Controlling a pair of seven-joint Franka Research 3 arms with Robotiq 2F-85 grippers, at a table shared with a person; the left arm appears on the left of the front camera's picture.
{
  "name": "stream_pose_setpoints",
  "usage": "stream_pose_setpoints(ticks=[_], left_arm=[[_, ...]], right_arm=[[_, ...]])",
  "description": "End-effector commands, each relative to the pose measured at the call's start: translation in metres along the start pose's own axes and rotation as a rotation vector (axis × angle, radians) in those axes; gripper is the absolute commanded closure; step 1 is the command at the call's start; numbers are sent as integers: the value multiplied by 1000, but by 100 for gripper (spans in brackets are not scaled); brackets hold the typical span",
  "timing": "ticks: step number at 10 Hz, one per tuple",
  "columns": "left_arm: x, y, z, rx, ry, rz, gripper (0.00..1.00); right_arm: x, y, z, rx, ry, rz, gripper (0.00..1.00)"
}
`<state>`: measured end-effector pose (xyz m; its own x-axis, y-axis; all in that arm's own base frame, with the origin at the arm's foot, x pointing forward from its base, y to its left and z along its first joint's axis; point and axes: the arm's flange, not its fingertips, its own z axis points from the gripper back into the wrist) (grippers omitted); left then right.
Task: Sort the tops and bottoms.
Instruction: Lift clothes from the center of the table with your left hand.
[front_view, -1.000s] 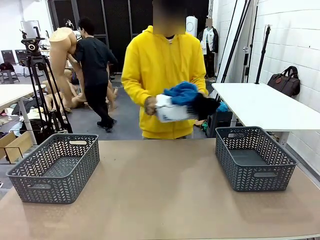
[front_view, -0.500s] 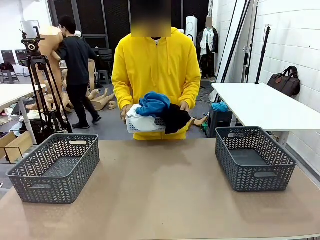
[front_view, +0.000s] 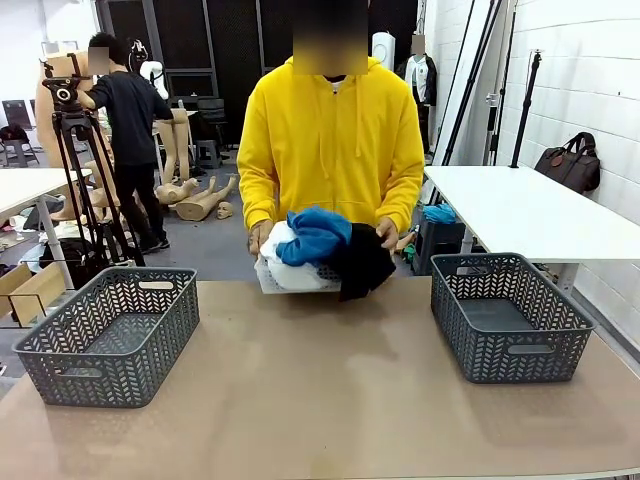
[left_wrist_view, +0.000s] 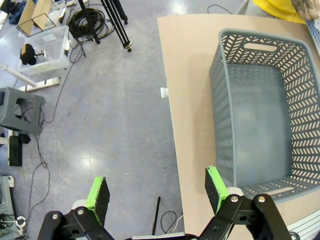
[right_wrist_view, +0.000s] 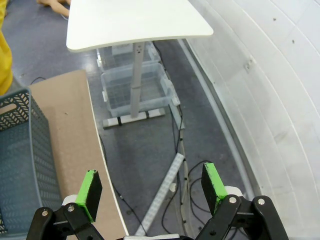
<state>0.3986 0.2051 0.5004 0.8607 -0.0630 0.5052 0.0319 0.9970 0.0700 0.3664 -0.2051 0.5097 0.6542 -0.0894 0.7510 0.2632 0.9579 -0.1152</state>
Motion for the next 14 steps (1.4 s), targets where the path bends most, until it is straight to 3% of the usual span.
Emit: stream_pose_setpoints(ticks=[1, 14], left_arm=[[-1, 4, 0, 12, 7, -10, 0], [-1, 4, 0, 12, 7, -10, 0]], right_arm=[[-1, -1, 1, -2, 8, 11, 0], [-1, -1, 1, -2, 8, 11, 0]])
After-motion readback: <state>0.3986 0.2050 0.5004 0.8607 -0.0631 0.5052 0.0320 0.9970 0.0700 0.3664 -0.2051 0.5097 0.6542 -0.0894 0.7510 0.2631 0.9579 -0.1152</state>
